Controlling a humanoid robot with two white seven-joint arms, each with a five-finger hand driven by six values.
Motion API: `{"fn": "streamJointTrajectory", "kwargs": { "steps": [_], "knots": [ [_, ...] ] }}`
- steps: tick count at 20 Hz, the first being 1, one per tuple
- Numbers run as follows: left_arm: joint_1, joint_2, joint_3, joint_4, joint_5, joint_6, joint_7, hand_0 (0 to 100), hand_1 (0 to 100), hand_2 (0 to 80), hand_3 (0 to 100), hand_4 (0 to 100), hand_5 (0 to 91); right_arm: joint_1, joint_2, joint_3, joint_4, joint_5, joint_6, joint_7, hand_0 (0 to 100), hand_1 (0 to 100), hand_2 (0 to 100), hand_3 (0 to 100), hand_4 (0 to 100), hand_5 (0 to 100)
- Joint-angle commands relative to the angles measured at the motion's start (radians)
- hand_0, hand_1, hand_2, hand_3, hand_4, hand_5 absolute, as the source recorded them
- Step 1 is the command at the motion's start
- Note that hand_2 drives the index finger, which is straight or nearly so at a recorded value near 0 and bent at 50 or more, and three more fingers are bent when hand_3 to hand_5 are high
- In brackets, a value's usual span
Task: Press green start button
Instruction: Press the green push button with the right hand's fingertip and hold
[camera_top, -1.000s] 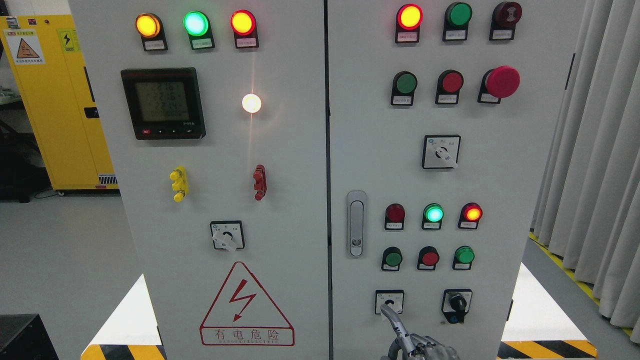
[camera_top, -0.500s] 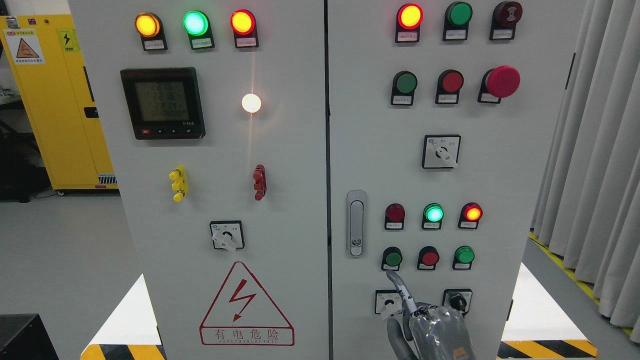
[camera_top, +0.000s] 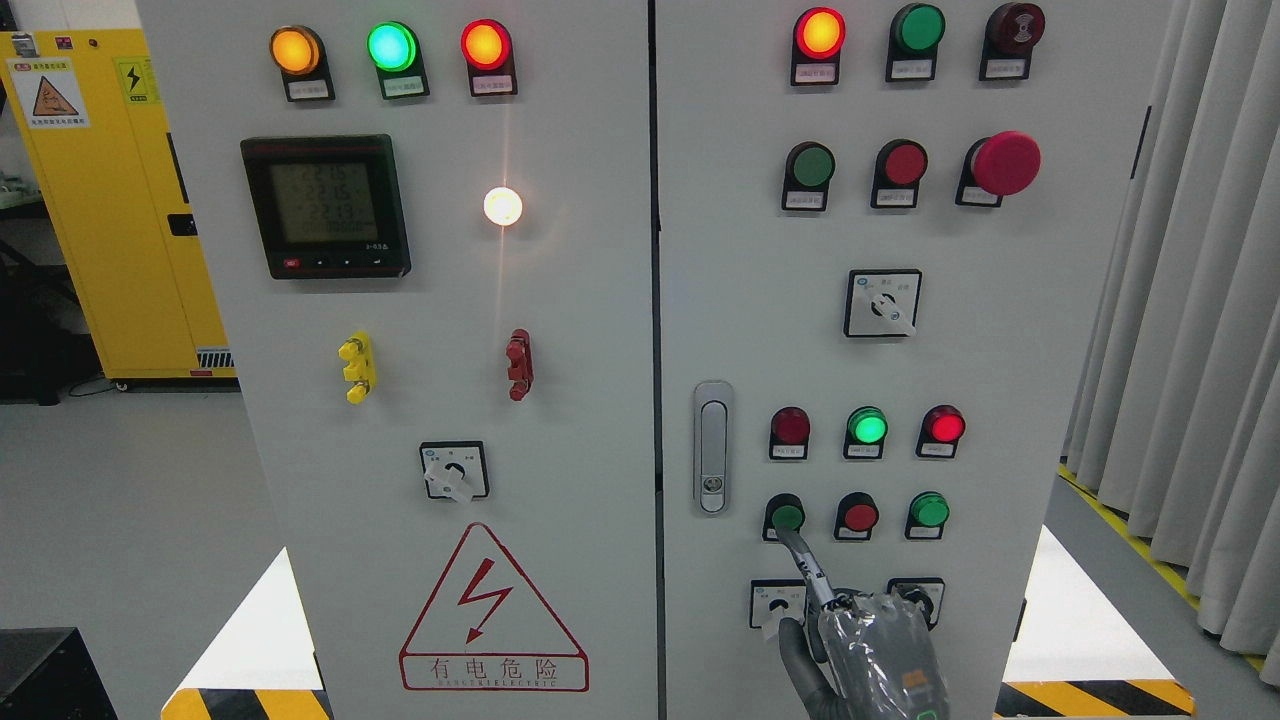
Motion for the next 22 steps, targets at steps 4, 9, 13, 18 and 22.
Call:
{"fn": "streamJointTrajectory", "kwargs": {
  "steps": [4, 9, 13, 18, 22],
  "knots": [
    [0.0, 0.0, 0.0, 0.0, 0.0, -0.001, 0.0, 12, 56, 0.0, 0, 0, 0.0, -0.021, 0.0, -0.021, 0.054, -0.007, 0.001, 0.001, 69, 98, 1, 96, 100, 100],
    [0.0, 0.0, 0.0, -0.001, 0.0, -0.001, 0.0, 12, 56, 0.0, 0, 0, 0.0, -0.034, 0.0, -0.03, 0.059, -0.009, 0.001, 0.001, 69, 98, 1, 96, 100, 100],
    [0.0, 0.0, 0.0, 0.0, 0.0, -0.001, 0.0, 12, 56, 0.0, 0, 0, 0.0, -0.037, 0.0, -0.032, 0.071, -0.01, 0.001, 0.001, 69, 98, 1, 96, 100, 100],
    [0.001, 0.0, 0.0, 0.0, 0.0, -0.001, 0.0, 12, 56, 0.0, 0, 0, 0.0, -0.046, 0.0, -0.043, 0.08, -0.039, 0.002, 0.003, 69, 97, 2, 96, 100, 100],
    [0.0, 0.0, 0.0, 0.0, 0.0, -0.001, 0.0, 12, 56, 0.0, 0, 0, 0.0, -0.054, 0.0, -0.043, 0.091, -0.055, 0.011, 0.015, 70, 97, 2, 96, 100, 100]
  ]
}}
